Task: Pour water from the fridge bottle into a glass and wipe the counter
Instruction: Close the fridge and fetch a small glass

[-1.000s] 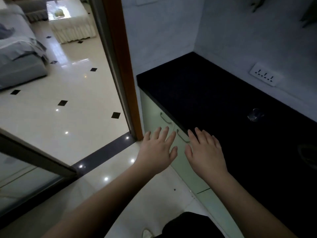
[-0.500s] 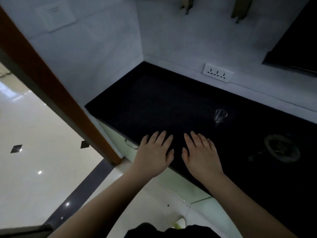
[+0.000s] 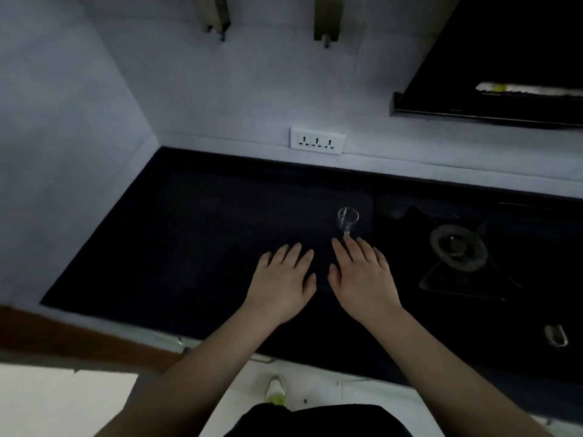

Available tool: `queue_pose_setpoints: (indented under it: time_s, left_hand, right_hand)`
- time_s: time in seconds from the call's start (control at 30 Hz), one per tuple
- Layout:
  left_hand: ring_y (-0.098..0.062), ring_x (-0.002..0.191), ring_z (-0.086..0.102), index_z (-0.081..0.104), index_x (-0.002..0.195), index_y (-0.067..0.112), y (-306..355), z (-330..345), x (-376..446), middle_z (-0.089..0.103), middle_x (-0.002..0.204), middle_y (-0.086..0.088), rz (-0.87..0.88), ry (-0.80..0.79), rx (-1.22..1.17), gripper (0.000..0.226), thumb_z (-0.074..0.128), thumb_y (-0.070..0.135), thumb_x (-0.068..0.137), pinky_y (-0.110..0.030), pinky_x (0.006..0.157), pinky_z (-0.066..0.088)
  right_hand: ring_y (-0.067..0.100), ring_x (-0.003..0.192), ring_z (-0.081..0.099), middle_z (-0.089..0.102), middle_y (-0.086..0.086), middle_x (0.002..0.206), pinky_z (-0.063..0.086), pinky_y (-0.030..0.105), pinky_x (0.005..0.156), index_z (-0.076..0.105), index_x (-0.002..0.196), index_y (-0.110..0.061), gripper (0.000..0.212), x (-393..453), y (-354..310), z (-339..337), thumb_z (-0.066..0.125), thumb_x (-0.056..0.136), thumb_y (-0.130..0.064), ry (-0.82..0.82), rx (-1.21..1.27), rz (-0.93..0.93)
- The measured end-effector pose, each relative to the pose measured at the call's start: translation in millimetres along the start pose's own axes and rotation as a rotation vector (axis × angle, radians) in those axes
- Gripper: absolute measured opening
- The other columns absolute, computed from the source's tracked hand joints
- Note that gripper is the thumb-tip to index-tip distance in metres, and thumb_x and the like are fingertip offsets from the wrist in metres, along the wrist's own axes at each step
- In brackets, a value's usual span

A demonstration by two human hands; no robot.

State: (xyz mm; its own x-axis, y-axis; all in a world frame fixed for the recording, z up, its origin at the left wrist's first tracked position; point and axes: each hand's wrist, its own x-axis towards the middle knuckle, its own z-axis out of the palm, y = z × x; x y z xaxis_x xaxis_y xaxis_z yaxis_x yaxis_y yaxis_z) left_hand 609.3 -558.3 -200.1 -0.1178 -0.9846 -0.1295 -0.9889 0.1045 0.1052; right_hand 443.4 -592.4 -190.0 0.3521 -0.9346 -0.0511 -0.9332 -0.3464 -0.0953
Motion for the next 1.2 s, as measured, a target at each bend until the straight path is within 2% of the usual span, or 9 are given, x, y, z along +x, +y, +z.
queue_pose_setpoints:
  time_s: [0.3, 0.47, 0.6, 0.73, 0.87, 1.0, 1.2]
  left_hand:
    - [-0.021, 0.15, 0.017, 0.017, 0.156, 0.024, -17, 2, 67, 0.018, 0.163, -0.003, 0.185, -0.077, -0.018, 0.058, 0.022, 0.047, 0.104, -0.043, 0.12, 0.017]
    - [-0.02, 0.147, 0.025, 0.025, 0.154, 0.019, -4, 14, 104, 0.027, 0.16, -0.003, 0.239, -0.072, -0.031, 0.056, 0.024, 0.044, 0.104, -0.041, 0.118, 0.023]
    - [-0.018, 0.14, 0.037, 0.034, 0.151, 0.017, 8, 27, 135, 0.036, 0.155, -0.001, 0.231, -0.098, -0.152, 0.055, 0.032, 0.044, 0.103, -0.038, 0.112, 0.032]
    - [-0.012, 0.123, 0.053, 0.045, 0.144, 0.021, 16, 40, 160, 0.047, 0.145, 0.003, 0.074, -0.242, -0.585, 0.05, 0.051, 0.042, 0.099, -0.026, 0.098, 0.045]
    - [-0.004, 0.103, 0.058, 0.055, 0.135, 0.022, 24, 53, 179, 0.061, 0.13, 0.005, -0.168, -0.282, -0.943, 0.039, 0.059, 0.032, 0.097, -0.014, 0.079, 0.044]
    - [-0.007, 0.098, 0.063, 0.058, 0.128, 0.023, 30, 64, 195, 0.065, 0.112, 0.007, -0.456, -0.27, -1.257, 0.033, 0.062, 0.024, 0.095, -0.024, 0.084, 0.053]
    - [-0.008, 0.097, 0.065, 0.064, 0.12, 0.021, 39, 96, 207, 0.067, 0.109, 0.006, -0.539, -0.19, -1.279, 0.028, 0.067, 0.025, 0.092, -0.033, 0.093, 0.055]
  right_hand:
    - [0.025, 0.144, 0.029, 0.031, 0.007, 0.157, 0.026, 0.043, 0.117, 0.03, 0.152, -0.017, 0.059, 30, 4, 9, 0.042, 0.097, -0.037, 0.044, 0.063, 0.165]
    - [0.024, 0.147, 0.021, 0.026, 0.006, 0.159, 0.019, 0.042, 0.119, 0.026, 0.153, -0.018, 0.059, 47, 27, 18, 0.042, 0.098, -0.034, 0.027, 0.13, 0.185]
    - [0.022, 0.148, 0.017, 0.022, 0.004, 0.16, 0.015, 0.04, 0.12, 0.022, 0.153, -0.019, 0.059, 62, 46, 27, 0.039, 0.099, -0.035, -0.015, 0.155, 0.167]
    - [0.019, 0.149, 0.014, 0.018, 0.002, 0.161, 0.012, 0.037, 0.12, 0.019, 0.154, -0.02, 0.06, 81, 66, 33, 0.037, 0.1, -0.035, -0.065, 0.184, 0.139]
    - [0.019, 0.148, 0.013, 0.016, 0.001, 0.162, 0.014, 0.036, 0.119, 0.017, 0.155, -0.019, 0.061, 106, 83, 36, 0.039, 0.099, -0.032, -0.103, 0.255, 0.133]
    - [0.023, 0.148, 0.015, 0.012, 0.001, 0.162, 0.02, 0.044, 0.119, 0.016, 0.155, -0.023, 0.064, 132, 97, 43, 0.042, 0.097, -0.03, -0.196, 0.404, 0.166]
    - [0.021, 0.148, 0.015, 0.01, 0.002, 0.163, 0.022, 0.041, 0.118, 0.012, 0.155, -0.019, 0.066, 157, 110, 58, 0.04, 0.096, -0.014, -0.272, 0.403, 0.161]
